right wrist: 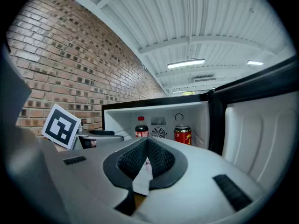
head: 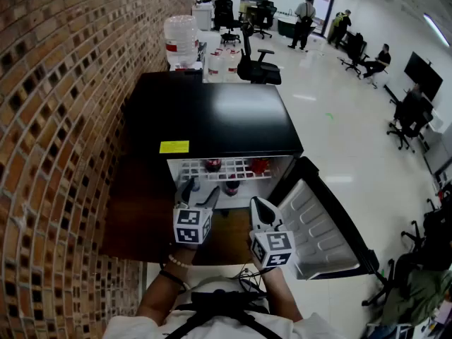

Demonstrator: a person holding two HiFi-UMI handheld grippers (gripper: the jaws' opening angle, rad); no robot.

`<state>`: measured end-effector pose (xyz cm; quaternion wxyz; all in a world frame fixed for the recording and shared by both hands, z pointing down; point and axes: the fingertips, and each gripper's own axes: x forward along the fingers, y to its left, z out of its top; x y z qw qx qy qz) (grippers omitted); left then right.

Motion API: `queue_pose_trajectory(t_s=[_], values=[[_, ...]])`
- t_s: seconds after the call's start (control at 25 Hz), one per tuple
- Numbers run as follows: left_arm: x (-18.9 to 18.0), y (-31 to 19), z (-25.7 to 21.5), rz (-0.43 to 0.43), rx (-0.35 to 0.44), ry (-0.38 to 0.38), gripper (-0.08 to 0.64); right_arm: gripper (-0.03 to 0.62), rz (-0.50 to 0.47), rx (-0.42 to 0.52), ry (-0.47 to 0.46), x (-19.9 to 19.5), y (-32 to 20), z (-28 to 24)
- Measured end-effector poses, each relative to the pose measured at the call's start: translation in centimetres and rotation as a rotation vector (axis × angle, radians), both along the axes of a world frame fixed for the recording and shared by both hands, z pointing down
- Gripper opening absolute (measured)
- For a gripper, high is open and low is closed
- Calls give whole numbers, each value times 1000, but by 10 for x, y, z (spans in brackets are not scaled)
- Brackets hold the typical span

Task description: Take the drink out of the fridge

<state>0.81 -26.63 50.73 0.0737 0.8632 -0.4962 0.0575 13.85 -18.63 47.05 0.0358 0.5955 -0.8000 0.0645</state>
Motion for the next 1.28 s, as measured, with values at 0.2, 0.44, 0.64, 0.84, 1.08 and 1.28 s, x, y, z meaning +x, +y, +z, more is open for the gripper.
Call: queue_pose_trajectory(t_s=[0.2,0.44,0.64,0.84,1.08,1.28], values=[[18,-26,0,-18,2,-3,385,6,-8,4,15,11,-4,0],[30,-69,11,-66,-9,-27,422,6,-12,-1,-5,21,-14,1],[31,-102,14,-116,-18,-46,422,6,-16,0,0,26,-19,1],[37,-120,15,-122,-36,-51,422,6,-5,-3,0,33,-22,2],[44,-130,15,-103,-58,-78,386,6,4,1,1,38,-23,2],[44,-131,15,-104,-62,-101,313,6,18,2,-4,44,-23,1]])
